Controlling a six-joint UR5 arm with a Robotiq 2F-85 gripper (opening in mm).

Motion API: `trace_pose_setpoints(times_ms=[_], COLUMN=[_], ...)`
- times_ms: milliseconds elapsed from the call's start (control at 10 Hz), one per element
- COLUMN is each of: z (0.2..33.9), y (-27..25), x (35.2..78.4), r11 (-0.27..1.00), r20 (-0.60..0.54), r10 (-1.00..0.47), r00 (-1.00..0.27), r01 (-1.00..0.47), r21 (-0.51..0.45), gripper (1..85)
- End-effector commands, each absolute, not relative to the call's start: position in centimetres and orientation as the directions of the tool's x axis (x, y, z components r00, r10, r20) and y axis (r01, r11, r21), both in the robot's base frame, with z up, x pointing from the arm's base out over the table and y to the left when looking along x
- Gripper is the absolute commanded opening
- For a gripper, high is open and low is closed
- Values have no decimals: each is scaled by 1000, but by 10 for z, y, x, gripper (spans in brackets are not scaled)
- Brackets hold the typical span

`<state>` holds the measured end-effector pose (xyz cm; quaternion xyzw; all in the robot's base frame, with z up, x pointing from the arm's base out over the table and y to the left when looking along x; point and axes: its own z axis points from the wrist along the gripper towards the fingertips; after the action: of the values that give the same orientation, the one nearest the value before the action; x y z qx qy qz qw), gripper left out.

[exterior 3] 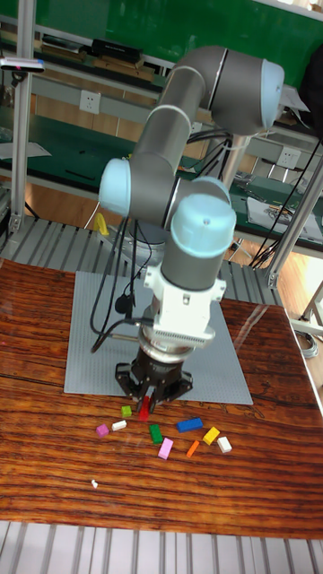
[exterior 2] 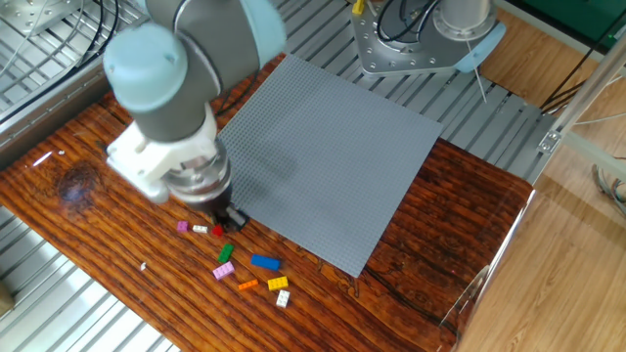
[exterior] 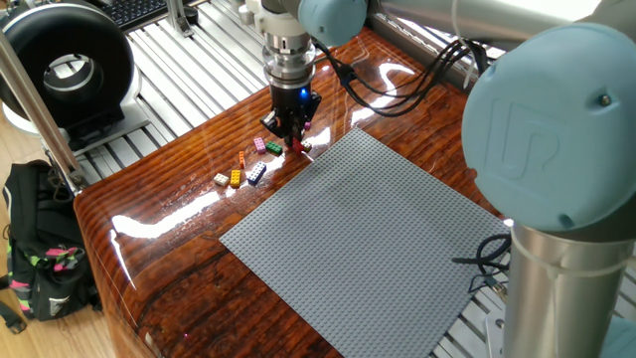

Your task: Build with small Lego blocks

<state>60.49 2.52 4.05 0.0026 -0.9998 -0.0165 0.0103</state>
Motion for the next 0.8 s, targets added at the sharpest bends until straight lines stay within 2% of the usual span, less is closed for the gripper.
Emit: trace_pose_setpoints(times_ms=[0, 400, 700], z=[60, 31, 24], y=[25, 30, 23], x=[572, 532, 527], r11=[998, 995, 988], r20=[-5, -39, -61], r10=[-56, -96, -148], r00=[-998, -995, -987], r01=[-56, -98, -151], r21=[25, 36, 38], gripper=[20, 20, 20])
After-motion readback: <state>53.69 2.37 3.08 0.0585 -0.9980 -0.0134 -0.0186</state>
